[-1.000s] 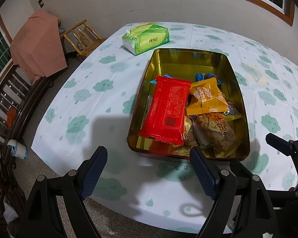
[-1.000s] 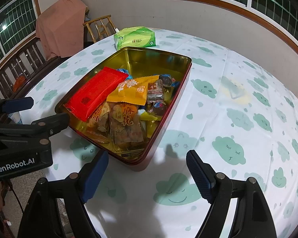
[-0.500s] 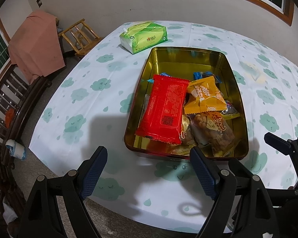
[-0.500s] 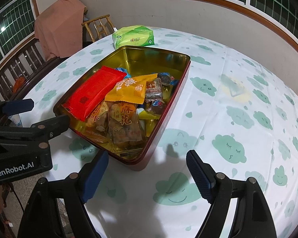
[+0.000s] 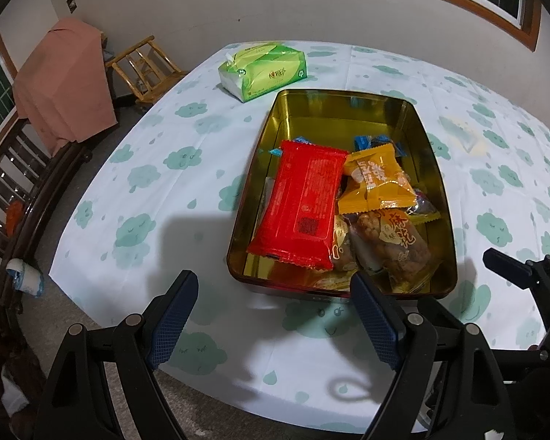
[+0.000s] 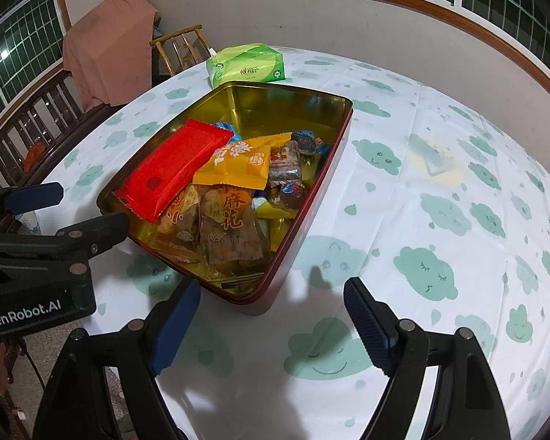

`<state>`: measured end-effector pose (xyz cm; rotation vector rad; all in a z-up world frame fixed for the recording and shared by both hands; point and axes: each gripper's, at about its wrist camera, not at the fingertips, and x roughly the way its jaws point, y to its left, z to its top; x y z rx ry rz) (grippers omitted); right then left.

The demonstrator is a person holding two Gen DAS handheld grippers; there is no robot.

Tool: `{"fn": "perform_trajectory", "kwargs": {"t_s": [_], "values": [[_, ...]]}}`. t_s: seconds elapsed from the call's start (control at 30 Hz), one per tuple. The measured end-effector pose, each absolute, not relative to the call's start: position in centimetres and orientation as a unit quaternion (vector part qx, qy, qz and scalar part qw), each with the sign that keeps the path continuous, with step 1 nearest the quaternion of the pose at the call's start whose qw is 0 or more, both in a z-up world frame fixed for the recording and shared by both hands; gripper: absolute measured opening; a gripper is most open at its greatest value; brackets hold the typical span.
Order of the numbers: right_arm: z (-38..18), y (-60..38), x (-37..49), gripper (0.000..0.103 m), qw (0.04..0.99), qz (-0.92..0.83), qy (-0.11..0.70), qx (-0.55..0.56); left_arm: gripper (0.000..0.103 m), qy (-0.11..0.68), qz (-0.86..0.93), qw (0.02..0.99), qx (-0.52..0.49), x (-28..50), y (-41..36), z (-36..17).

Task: Organize snacks

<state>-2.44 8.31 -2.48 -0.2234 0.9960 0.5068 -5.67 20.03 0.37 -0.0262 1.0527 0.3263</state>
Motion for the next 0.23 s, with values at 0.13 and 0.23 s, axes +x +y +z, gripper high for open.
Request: {"fn": "perform_trajectory", "kwargs": {"t_s": [0.13, 0.23], "values": [[-2.51, 8.34, -2.44, 0.083, 0.841, 0.24, 0.473, -0.104, 0.083, 0.501, 0.152, 0.852, -0.012, -5.72, 20.11, 0.36], [-2.48, 8.31, -2.4, 0.083, 0.841, 0.241, 0.472, -0.104, 0.085, 0.501, 0.148, 0.853, -0.013, -5.73, 20.09, 0.46]]}}
